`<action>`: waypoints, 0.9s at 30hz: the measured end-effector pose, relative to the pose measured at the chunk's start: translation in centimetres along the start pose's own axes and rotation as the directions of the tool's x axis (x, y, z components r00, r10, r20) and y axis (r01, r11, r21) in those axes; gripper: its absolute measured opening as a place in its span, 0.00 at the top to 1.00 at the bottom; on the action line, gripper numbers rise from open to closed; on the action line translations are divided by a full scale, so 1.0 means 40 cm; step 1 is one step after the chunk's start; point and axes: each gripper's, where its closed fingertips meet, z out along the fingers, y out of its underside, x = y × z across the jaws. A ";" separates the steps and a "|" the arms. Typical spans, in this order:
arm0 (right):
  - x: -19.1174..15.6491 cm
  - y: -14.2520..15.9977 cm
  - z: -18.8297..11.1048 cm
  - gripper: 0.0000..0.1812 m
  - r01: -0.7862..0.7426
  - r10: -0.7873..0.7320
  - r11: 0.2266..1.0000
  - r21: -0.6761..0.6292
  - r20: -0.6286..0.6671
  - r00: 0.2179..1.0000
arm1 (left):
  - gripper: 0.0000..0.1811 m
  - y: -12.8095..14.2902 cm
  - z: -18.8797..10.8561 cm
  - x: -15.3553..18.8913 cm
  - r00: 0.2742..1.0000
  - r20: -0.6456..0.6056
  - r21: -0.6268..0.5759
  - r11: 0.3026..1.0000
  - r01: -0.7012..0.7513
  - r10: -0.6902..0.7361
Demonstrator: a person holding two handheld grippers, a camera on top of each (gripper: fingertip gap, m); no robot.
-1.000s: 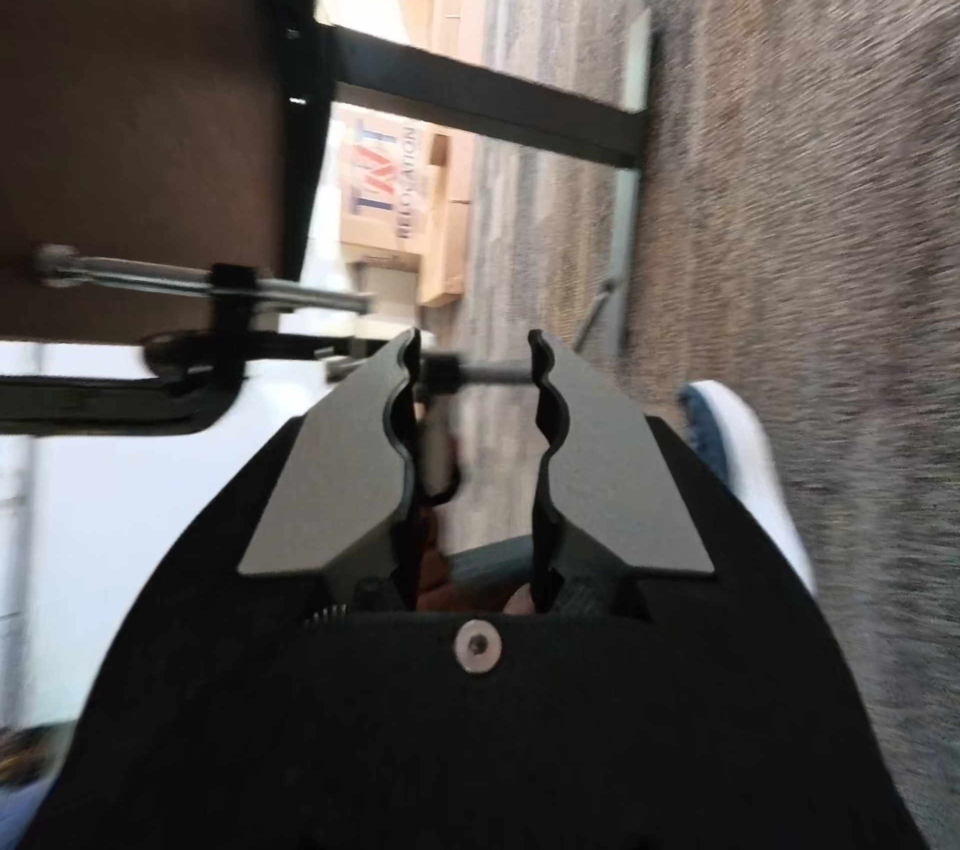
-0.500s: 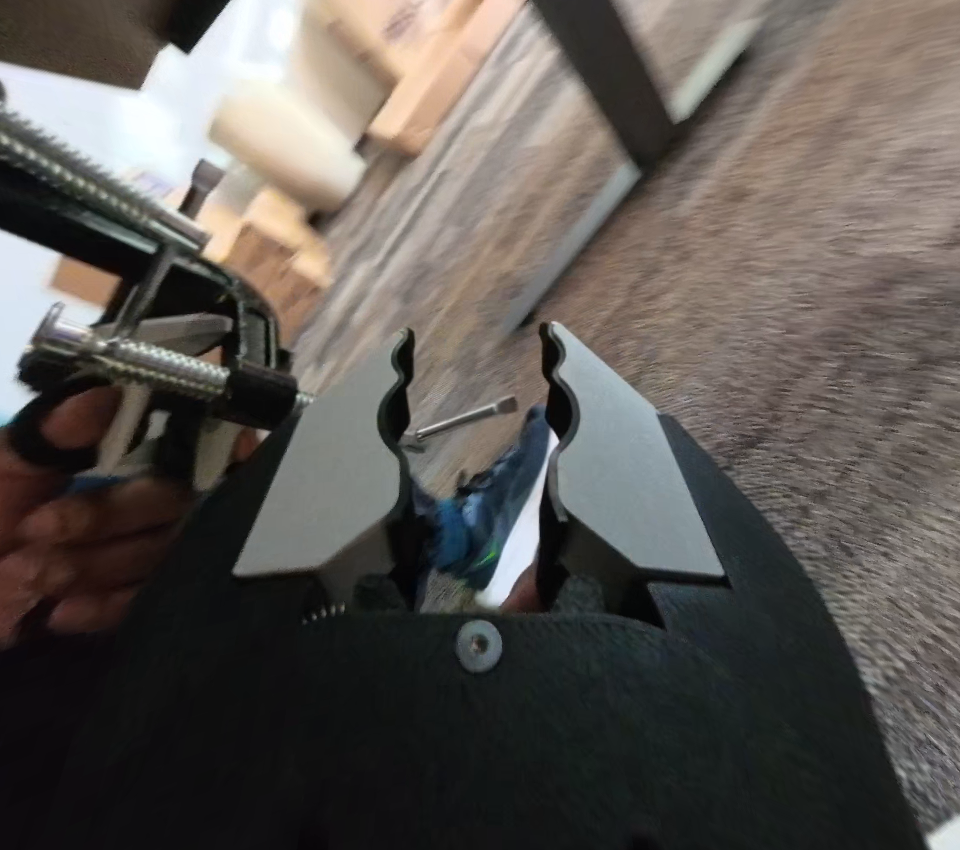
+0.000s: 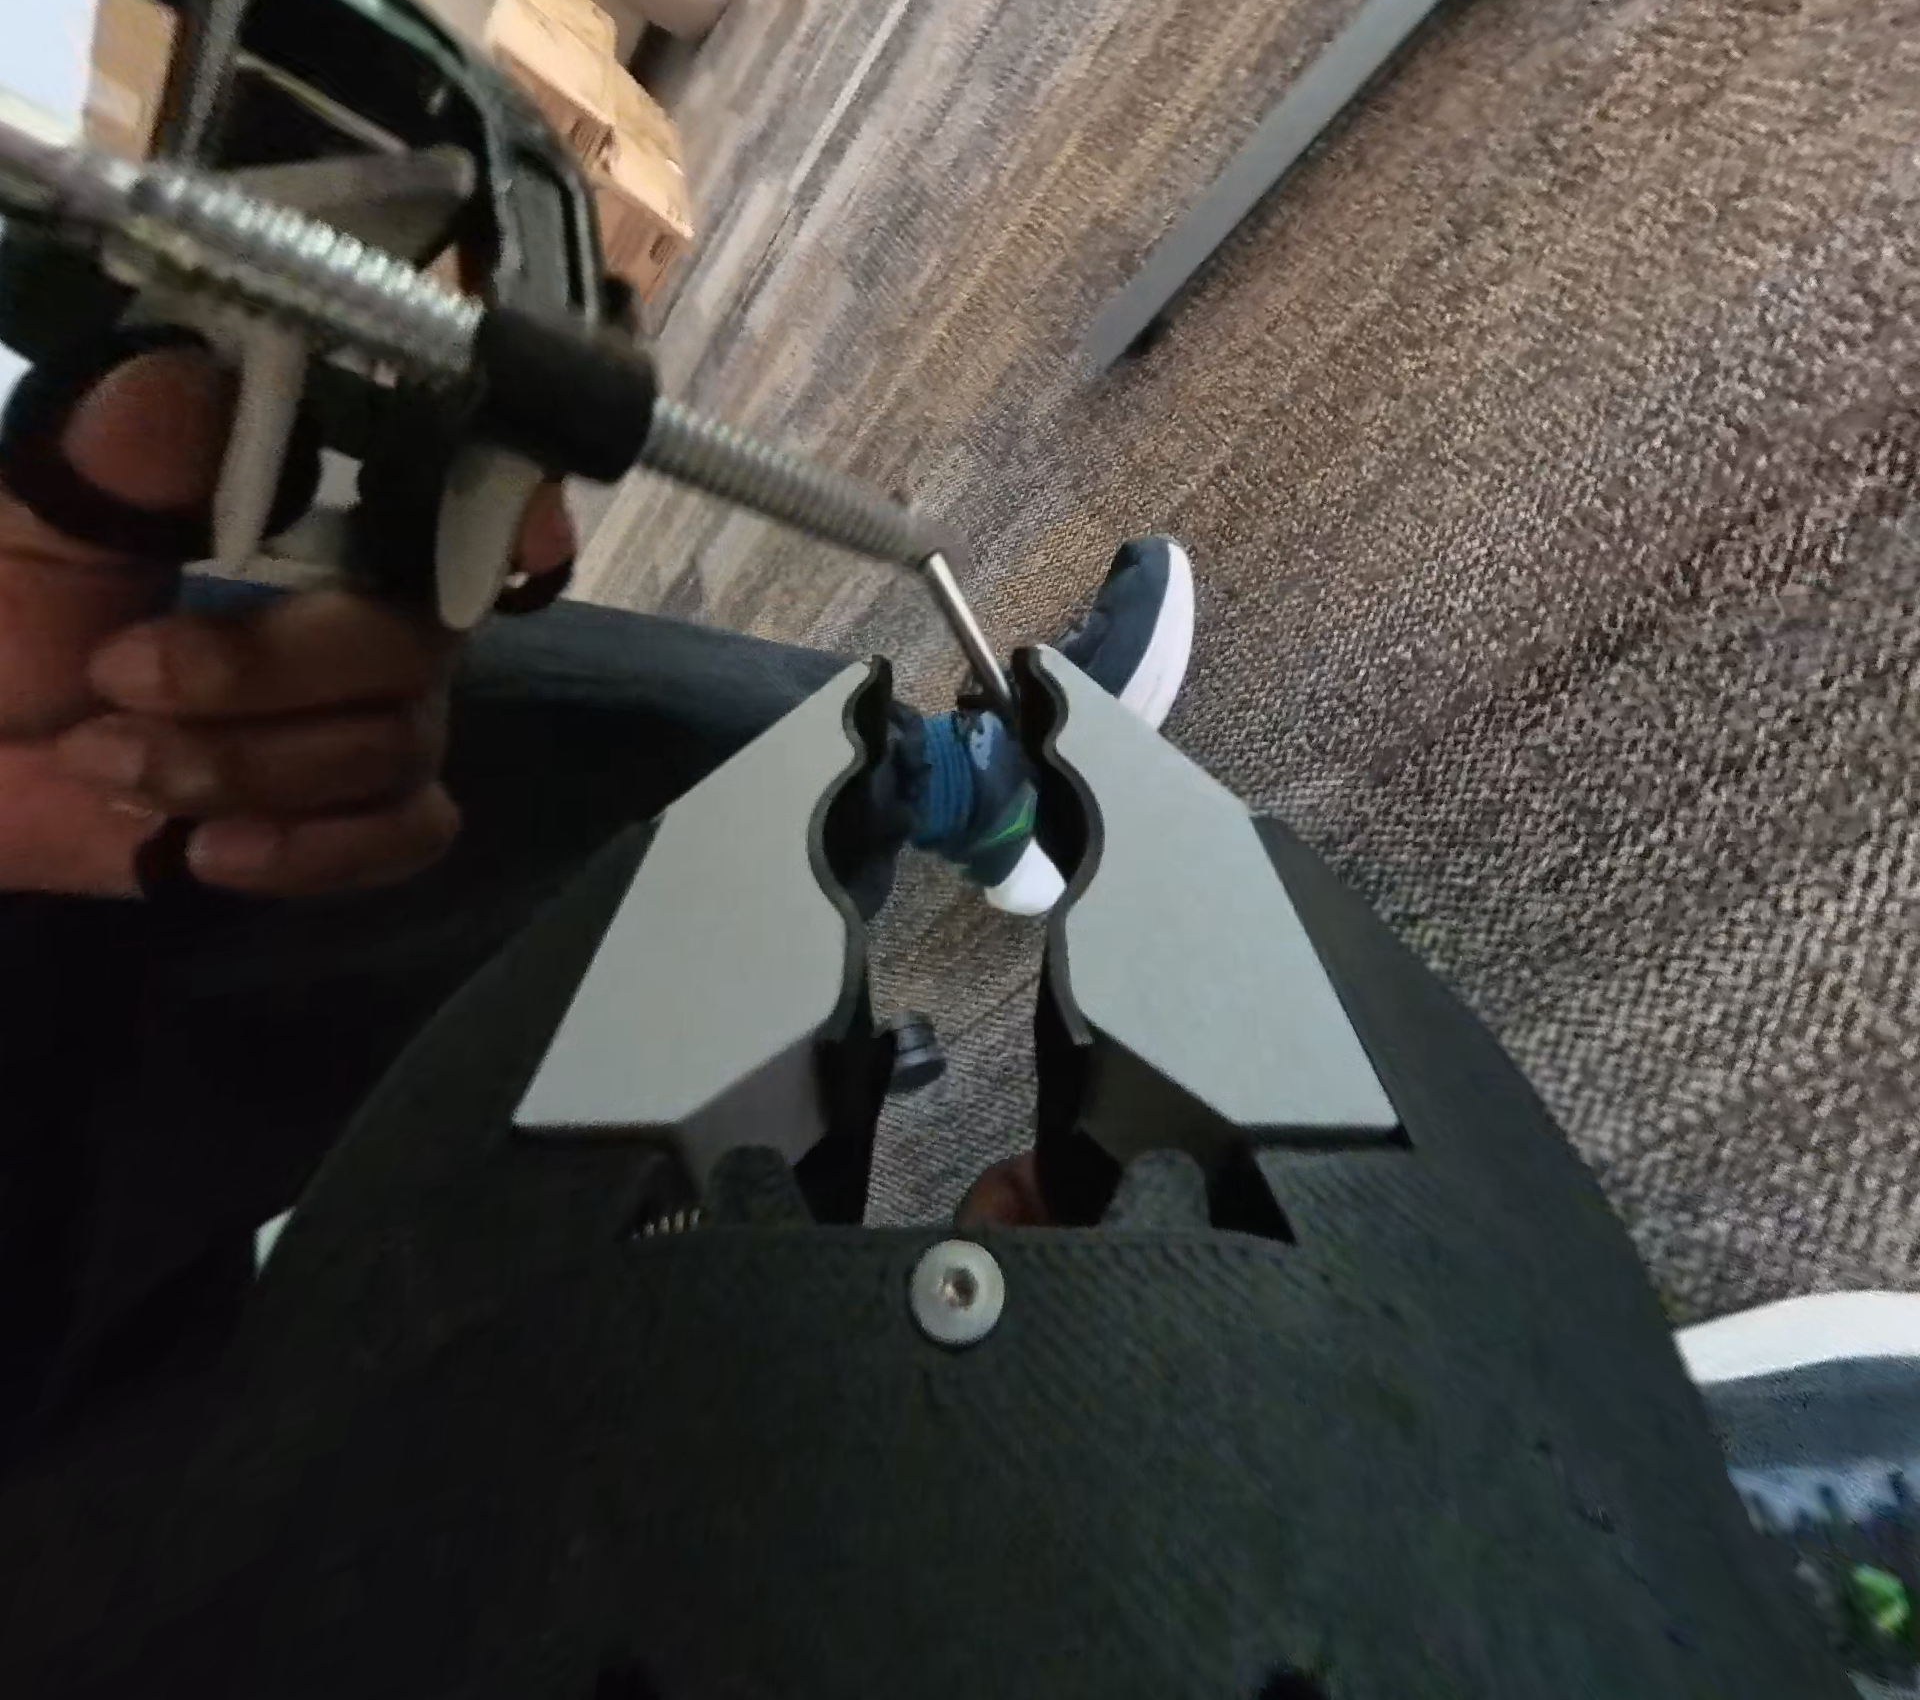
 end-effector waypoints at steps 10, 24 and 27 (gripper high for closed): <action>-0.111 0.048 0.074 0.86 0.009 0.002 0.992 0.123 -0.093 0.996 | 0.84 0.000 0.000 0.000 1.000 0.002 0.012 1.000 0.002 -0.002; -0.066 -0.001 0.117 0.86 -0.236 0.213 0.879 0.415 0.102 0.972 | 0.84 -0.002 0.005 0.000 1.000 0.006 0.008 1.000 0.027 -0.028; -0.073 0.033 0.110 0.86 -0.373 0.292 0.812 0.449 0.242 0.925 | 0.84 -0.004 0.005 0.000 0.999 0.010 0.008 0.999 0.031 -0.031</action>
